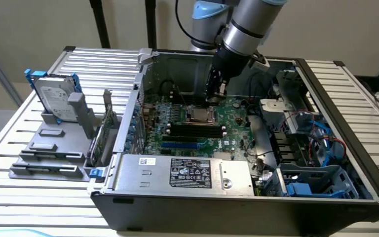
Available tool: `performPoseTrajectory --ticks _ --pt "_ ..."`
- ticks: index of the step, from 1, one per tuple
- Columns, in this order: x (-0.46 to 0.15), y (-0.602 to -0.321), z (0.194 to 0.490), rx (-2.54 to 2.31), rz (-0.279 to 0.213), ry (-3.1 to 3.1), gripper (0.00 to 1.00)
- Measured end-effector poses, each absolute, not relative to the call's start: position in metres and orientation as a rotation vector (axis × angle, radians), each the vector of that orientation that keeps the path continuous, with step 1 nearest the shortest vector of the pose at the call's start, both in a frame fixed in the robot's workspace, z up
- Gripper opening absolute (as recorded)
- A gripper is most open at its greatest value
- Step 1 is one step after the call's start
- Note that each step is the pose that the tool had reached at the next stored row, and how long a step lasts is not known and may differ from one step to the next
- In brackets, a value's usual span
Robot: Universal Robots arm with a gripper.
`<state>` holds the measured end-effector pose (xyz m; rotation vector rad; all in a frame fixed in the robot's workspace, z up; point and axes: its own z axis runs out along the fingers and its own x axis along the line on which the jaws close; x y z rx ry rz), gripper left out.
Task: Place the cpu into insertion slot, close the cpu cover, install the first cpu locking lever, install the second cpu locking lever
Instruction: 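Close the cpu cover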
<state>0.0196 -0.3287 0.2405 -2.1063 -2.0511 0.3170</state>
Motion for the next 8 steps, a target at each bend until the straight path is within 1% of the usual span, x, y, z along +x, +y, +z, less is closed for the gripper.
performPoseTrajectory --ticks 4,8 --pt "0.013 -0.329 0.24 -2.089 0.346 -2.036 0.11" --pt "0.003 -0.33 0.237 -2.082 0.357 -2.029 0.11"
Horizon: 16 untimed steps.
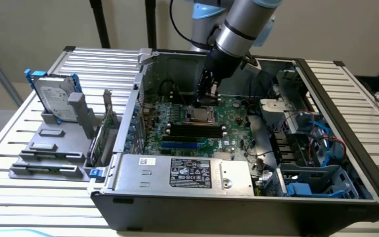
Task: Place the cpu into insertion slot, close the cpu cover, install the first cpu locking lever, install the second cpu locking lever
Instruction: 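Close the cpu cover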
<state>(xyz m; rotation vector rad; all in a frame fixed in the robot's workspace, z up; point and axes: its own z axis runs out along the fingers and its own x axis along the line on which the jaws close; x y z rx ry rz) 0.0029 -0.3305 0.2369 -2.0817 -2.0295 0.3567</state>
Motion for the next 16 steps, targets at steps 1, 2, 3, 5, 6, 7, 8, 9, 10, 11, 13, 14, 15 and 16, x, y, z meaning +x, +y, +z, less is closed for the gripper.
performPoseTrajectory --ticks 1,2,3,5,6,7,8,9,10,11,13,14,15,16 --pt "0.001 -0.331 0.236 -2.081 0.357 -2.029 0.11" --pt "-0.001 -0.332 0.234 -2.081 0.356 -2.029 0.11" --pt "-0.002 -0.333 0.233 -2.08 0.354 -2.029 0.11" --pt "-0.003 -0.334 0.231 -2.077 0.348 -2.027 0.11" --pt "-0.004 -0.335 0.23 -2.075 0.344 -2.026 0.11" --pt "-0.005 -0.335 0.229 -2.073 0.339 -2.025 0.11" --pt "-0.006 -0.335 0.228 -2.071 0.335 -2.023 0.11" --pt "-0.006 -0.336 0.228 -2.068 0.328 -2.021 0.11" --pt "-0.007 -0.336 0.227 -2.065 0.321 -2.018 0.11" --pt "-0.007 -0.336 0.227 -2.063 0.313 -2.014 0.11" --pt "-0.008 -0.336 0.225 -2.065 0.3 -2.003 0.11" --pt "-0.008 -0.336 0.224 -2.066 0.296 -1.998 0.11" --pt "-0.009 -0.336 0.222 -2.067 0.295 -1.997 0.11" --pt "-0.011 -0.336 0.22 -2.067 0.295 -1.996 0.11"
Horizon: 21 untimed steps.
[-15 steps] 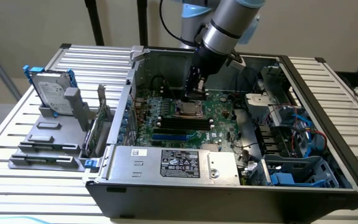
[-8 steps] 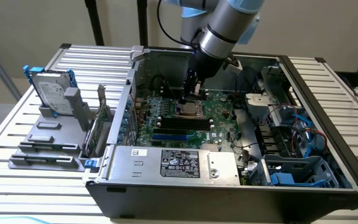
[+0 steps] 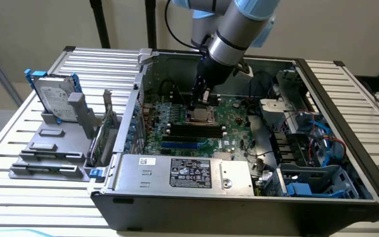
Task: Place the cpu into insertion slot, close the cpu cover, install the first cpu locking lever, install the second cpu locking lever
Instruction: 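Close the cpu cover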
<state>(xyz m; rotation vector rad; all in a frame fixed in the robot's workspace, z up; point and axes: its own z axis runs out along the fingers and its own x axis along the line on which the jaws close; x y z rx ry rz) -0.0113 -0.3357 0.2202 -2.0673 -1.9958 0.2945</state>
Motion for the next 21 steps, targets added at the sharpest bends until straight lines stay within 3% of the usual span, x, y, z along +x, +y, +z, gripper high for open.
performPoseTrajectory --ticks 21 --pt "-0.02 -0.336 0.201 -2.088 0.248 -2.001 0.11"
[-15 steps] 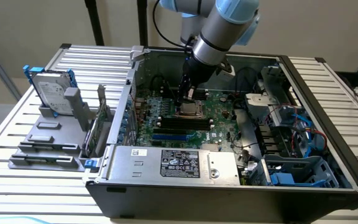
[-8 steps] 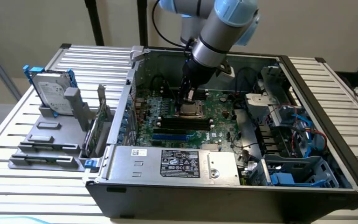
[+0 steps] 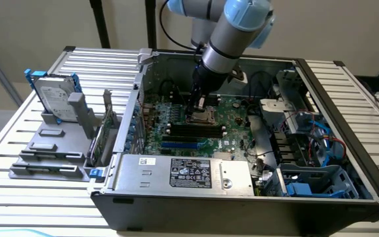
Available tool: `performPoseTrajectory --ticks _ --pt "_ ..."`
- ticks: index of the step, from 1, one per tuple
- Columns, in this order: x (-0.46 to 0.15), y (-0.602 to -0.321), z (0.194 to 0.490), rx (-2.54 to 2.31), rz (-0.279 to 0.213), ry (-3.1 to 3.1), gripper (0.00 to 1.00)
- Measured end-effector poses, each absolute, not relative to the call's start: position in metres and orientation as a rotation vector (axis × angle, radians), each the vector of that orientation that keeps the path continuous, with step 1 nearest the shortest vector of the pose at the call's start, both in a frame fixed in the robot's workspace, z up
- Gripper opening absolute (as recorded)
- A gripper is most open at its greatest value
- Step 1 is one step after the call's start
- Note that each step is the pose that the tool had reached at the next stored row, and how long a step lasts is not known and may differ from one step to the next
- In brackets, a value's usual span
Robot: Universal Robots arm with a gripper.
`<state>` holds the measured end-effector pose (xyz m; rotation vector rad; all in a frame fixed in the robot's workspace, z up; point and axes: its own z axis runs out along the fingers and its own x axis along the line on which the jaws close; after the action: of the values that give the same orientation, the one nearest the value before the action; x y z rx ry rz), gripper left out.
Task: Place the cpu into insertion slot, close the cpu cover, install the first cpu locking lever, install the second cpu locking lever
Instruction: 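Close the cpu cover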
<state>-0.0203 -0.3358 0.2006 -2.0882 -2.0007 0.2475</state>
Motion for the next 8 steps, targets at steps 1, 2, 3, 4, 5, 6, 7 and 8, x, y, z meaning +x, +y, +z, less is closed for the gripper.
performPoseTrajectory --ticks 1,2,3,4,5,6,7,8 --pt "-0.0207 -0.3358 0.2004 -2.089 0.246 -2.001 0.11" --pt "-0.0211 -0.3358 0.2002 -2.089 0.245 -2.002 0.11" --pt "-0.0216 -0.3358 0.2 -2.09 0.243 -2.003 0.11" --pt "-0.0222 -0.3358 0.1997 -2.091 0.241 -2.004 0.11" --pt "-0.0228 -0.3358 0.1996 -2.092 0.24 -2.005 0.11" --pt "-0.0232 -0.3358 0.1996 -2.092 0.239 -2.005 0.11" --pt "-0.0232 -0.3358 0.1997 -2.092 0.239 -2.005 0.11" --pt "-0.0232 -0.3358 0.2002 -2.092 0.239 -2.005 0.11"
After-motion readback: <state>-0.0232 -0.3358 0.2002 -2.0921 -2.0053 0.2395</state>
